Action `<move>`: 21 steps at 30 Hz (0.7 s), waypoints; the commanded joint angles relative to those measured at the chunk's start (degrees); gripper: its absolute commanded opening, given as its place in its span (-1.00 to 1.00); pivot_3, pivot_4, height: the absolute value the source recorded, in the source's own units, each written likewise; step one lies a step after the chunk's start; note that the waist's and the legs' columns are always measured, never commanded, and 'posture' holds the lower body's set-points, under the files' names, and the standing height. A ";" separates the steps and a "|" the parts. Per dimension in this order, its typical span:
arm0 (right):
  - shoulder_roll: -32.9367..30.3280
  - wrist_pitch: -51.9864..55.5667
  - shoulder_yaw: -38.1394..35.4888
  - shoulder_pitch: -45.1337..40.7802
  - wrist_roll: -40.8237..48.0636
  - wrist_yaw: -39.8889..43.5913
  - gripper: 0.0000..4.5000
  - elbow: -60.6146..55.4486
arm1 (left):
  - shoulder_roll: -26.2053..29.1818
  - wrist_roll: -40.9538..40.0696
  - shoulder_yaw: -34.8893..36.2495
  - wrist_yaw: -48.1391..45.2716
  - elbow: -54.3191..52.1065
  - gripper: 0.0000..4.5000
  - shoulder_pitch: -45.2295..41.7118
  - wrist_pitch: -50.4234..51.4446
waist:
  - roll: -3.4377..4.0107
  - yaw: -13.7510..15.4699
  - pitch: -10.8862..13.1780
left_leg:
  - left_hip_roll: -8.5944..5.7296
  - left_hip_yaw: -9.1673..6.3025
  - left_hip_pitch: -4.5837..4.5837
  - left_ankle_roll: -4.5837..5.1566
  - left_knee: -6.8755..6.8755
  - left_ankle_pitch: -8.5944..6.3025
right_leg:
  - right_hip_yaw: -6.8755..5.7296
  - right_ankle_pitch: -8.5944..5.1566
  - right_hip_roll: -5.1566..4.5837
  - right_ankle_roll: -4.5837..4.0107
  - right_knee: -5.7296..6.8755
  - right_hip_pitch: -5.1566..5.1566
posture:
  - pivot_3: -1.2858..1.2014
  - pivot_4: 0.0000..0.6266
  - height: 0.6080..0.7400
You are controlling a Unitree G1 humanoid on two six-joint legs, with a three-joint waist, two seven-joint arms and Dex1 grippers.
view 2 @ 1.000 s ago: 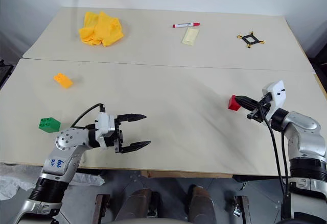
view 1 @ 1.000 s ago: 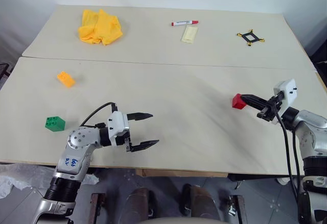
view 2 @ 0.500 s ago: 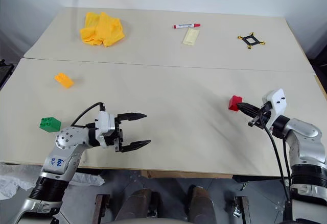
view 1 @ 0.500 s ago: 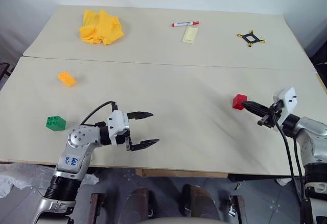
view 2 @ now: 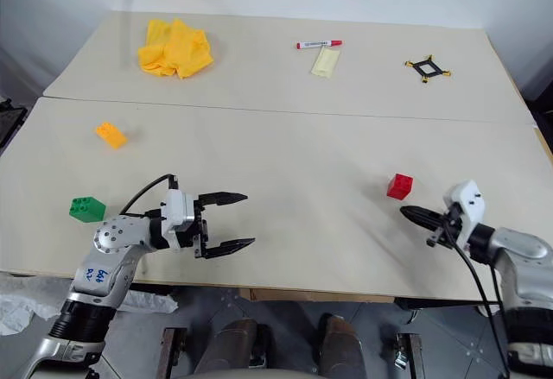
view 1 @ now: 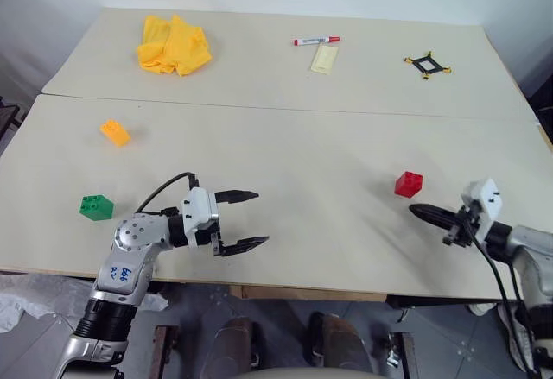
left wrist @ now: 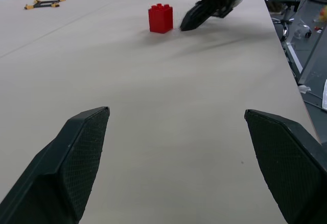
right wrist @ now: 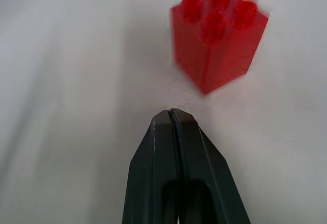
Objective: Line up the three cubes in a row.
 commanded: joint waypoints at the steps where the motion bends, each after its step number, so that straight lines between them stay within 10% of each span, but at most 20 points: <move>1: -3.62 4.42 -5.40 2.61 4.37 1.71 -0.82 -4.52 | 0.77 -1.72 1.55 -0.34 -1.85 1.00 0.62 0.38 | 0.00 -0.15 0.00 | 0.00 0.01 0.01 0.00 0.00 0.00 | 0.01 0.00 0.00 0.00 0.01 0.00 | 0.03 -0.52 1.00; 13: -11.34 -7.13 -0.98 -12.75 -2.94 10.37 0.91 11.22 | 2.44 -6.93 2.75 -4.35 -3.83 1.00 -1.16 5.62 | 0.04 -0.73 0.02 | 0.03 0.10 0.12 0.00 0.00 0.01 | 0.09 0.00 0.02 0.00 0.07 -0.01 | 0.03 -0.52 1.00; 21: -7.15 -12.81 11.99 -32.73 -13.42 13.93 0.98 29.18 | 2.60 -5.77 1.36 -4.70 -3.83 1.00 -1.75 6.14 | 0.06 -1.51 0.03 | 0.03 0.03 0.00 -0.01 -0.01 0.01 | 0.00 0.00 0.02 0.00 0.02 -0.03 | 0.03 -0.52 1.00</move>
